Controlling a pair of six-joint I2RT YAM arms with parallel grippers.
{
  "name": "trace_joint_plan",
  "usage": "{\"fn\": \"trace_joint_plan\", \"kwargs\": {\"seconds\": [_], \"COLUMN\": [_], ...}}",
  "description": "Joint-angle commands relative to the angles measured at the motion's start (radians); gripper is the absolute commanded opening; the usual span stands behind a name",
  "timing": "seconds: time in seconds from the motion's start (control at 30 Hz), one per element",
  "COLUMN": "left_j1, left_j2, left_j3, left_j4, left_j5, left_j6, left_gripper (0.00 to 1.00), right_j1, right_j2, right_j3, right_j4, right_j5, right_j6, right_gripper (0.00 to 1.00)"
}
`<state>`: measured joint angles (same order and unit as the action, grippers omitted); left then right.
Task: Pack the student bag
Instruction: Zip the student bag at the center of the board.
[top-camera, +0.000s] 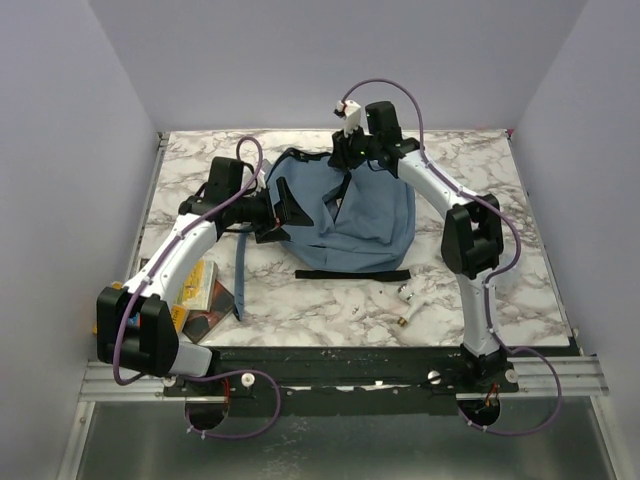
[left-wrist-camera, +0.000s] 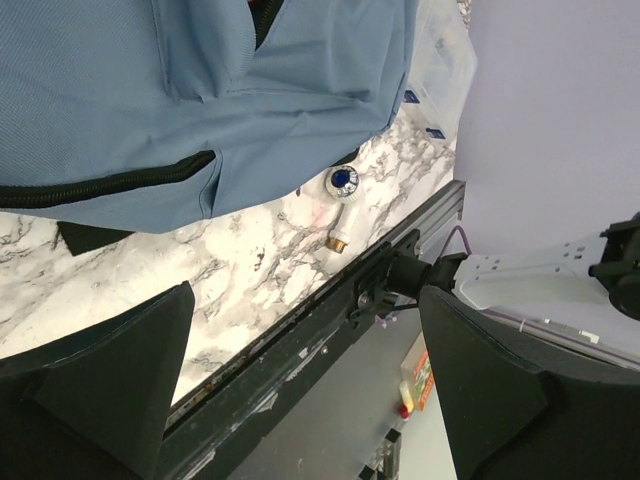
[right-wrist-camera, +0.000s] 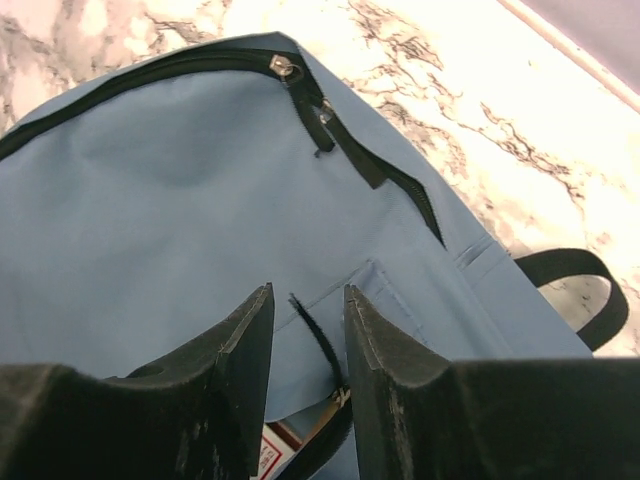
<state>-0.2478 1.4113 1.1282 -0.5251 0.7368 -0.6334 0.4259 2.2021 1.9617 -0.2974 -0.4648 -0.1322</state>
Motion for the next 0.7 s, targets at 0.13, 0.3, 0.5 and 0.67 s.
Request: {"fn": "trace_joint_plan", "kwargs": {"seconds": [0.13, 0.3, 0.5, 0.67], "left_j1": [0.003, -0.004, -0.007, -0.009], "left_j2": [-0.064, -0.074, -0.049, 0.062], "left_j3": [-0.033, -0.034, -0.015, 0.076], "left_j4": [0.024, 0.030, 0.056, 0.098], "left_j5": [0.038, 0.033, 0.028, 0.010], "left_j6": [0.017, -0.001, -0.038, -0.085], "left_gripper": [0.95, 0.95, 0.89, 0.68], "right_j1": [-0.001, -0.001, -0.004, -0.013], "right_j2": [0.087, 0.102, 0.061, -0.061], "right_j3": [0.104, 0.131, 0.134, -0.035], "right_j4": [-0.086, -0.101, -0.086, 0.073], "right_j5": [0.058, 0.055, 0.036, -0.080], "right_j6": [-0.045, -0.026, 0.142, 0.364], "right_gripper": [0.34, 0.21, 0.01, 0.01]}}
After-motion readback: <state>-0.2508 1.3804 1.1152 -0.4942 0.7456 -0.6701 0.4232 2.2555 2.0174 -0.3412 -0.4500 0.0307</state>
